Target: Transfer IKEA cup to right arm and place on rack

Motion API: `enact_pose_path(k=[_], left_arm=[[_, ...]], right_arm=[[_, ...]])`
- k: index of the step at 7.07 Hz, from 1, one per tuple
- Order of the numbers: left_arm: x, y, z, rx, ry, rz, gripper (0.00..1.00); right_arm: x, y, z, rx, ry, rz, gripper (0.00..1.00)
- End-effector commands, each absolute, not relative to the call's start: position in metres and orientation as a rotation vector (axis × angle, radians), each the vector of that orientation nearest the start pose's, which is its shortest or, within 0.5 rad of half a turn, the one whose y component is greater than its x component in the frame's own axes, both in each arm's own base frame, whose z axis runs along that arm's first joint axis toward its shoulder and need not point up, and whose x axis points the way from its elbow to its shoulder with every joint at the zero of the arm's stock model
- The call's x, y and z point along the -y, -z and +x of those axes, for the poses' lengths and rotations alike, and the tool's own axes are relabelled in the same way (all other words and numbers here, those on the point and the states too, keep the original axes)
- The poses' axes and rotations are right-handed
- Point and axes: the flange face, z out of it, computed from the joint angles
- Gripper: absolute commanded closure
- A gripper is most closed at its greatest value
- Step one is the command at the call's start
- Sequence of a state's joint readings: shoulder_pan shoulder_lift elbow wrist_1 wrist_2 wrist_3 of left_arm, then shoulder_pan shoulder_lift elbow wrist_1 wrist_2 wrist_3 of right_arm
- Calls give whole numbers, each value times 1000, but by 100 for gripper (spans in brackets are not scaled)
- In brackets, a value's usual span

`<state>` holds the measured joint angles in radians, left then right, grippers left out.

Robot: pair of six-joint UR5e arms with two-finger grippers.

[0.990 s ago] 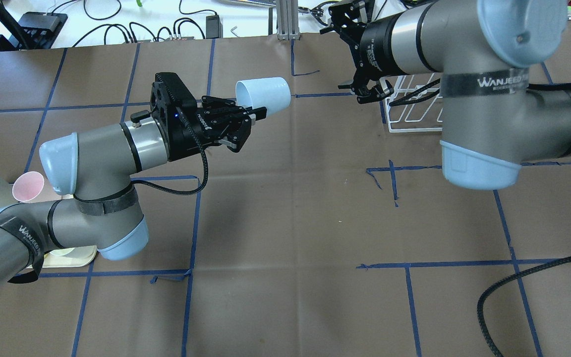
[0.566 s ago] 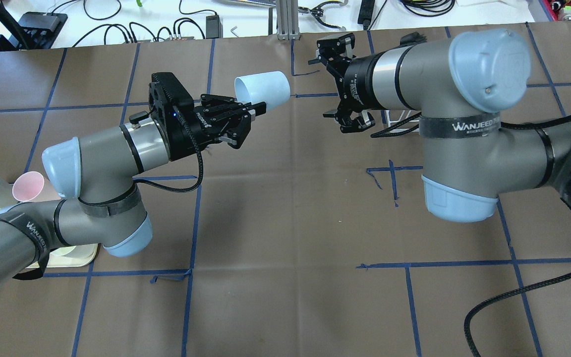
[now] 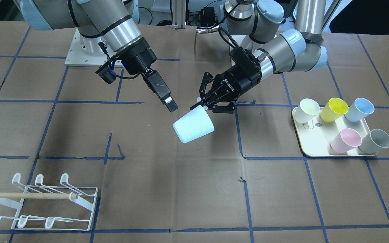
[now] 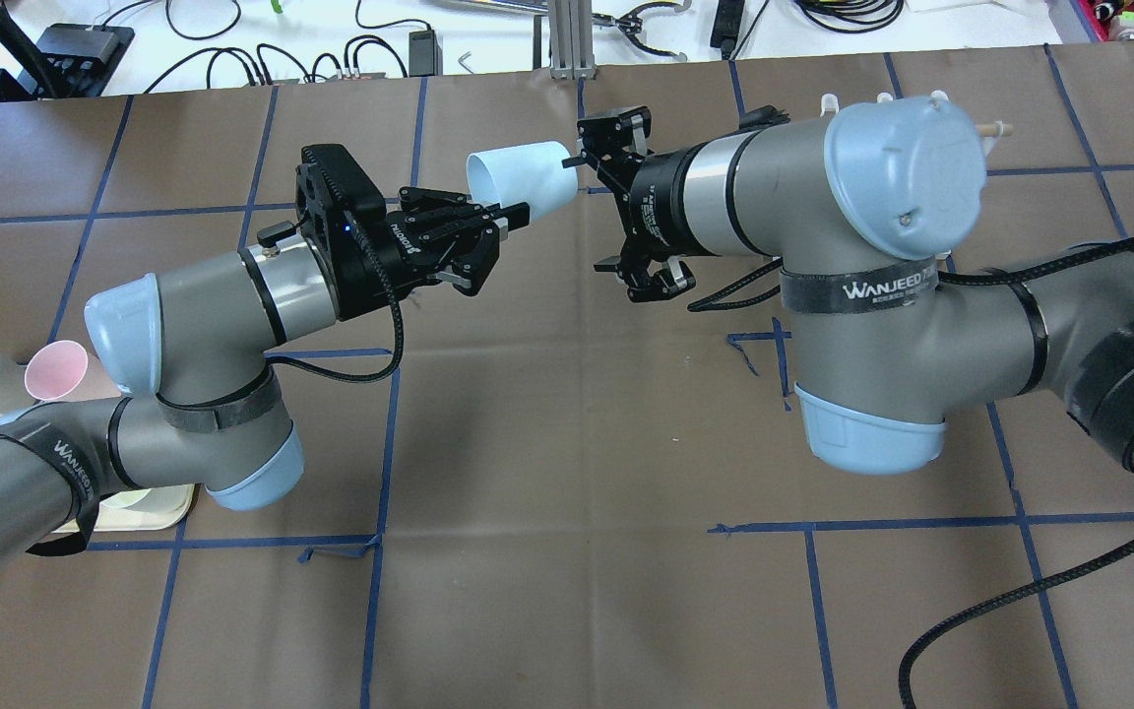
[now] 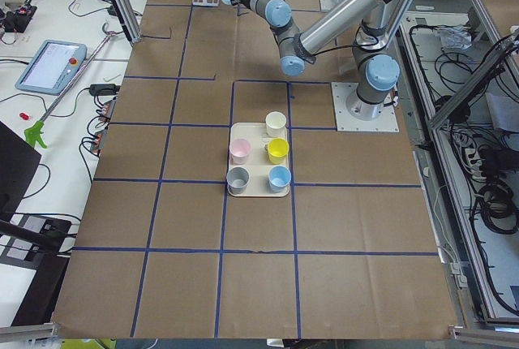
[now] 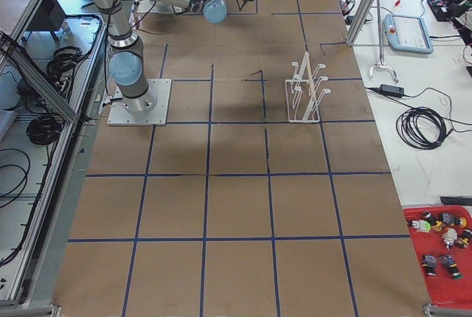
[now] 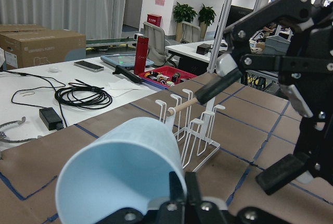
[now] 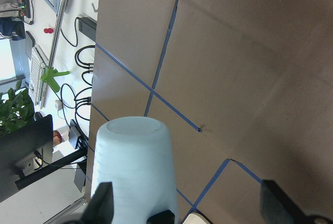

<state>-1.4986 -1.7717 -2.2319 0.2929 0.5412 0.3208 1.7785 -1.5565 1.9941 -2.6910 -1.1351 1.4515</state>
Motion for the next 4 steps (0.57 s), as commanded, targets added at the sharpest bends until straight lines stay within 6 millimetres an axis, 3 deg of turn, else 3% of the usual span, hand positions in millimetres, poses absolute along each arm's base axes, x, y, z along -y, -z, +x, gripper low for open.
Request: enact_pose_path(k=[1,4], left_arm=[[452,-338,-187,1894,-1285,-856,100],[452,-337,-187,1896,-1286,-855,100]], right_arm=[[449,-412,277,-2025,170,1220,0],[452,-410,287,-2031,157,1206,0]])
